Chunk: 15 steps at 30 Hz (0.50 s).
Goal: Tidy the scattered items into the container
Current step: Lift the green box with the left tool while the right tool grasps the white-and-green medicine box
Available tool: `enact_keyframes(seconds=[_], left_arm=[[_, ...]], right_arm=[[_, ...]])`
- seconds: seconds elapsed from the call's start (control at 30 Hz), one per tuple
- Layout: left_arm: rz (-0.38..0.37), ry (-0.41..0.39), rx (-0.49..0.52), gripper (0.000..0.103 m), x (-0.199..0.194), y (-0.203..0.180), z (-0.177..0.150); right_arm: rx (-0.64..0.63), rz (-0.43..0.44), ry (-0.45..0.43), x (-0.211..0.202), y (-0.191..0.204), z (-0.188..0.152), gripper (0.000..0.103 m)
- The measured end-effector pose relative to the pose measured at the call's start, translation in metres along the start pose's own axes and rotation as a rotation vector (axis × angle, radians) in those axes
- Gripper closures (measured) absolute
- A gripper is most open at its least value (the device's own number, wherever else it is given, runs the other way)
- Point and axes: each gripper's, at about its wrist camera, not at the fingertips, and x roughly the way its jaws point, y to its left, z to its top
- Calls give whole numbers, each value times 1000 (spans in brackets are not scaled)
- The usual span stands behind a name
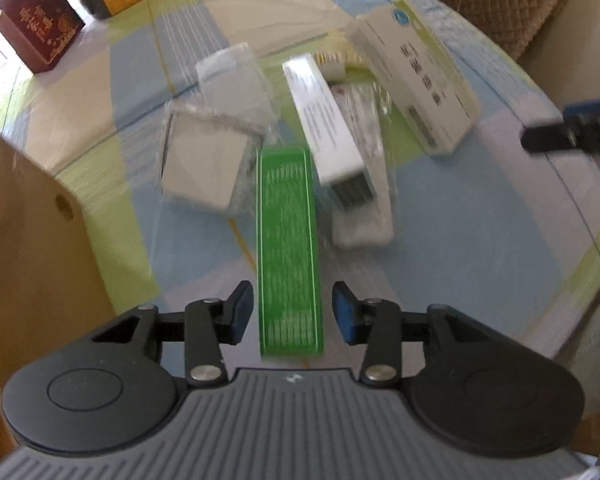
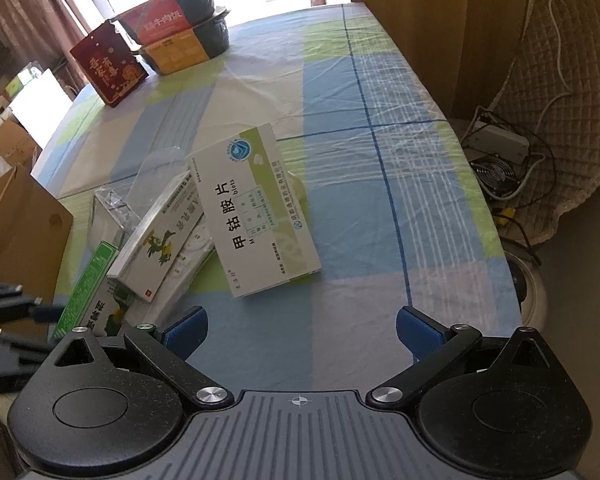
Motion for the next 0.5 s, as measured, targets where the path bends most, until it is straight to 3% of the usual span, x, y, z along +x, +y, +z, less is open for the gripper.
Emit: enact_keyframes(seconds=[0.03,0.07,0.5], left_arm=[[-14,-1,-13,68,4,2,4],[-22,-4,-24,78,7,5,8],[-17,-168,-98,78,-44,23,9]], right_arm=[[-2,0,-1,0,0,0,0],[-4,1,-2,0,0,0,0],[-153,59,-63,28,23,26,0]])
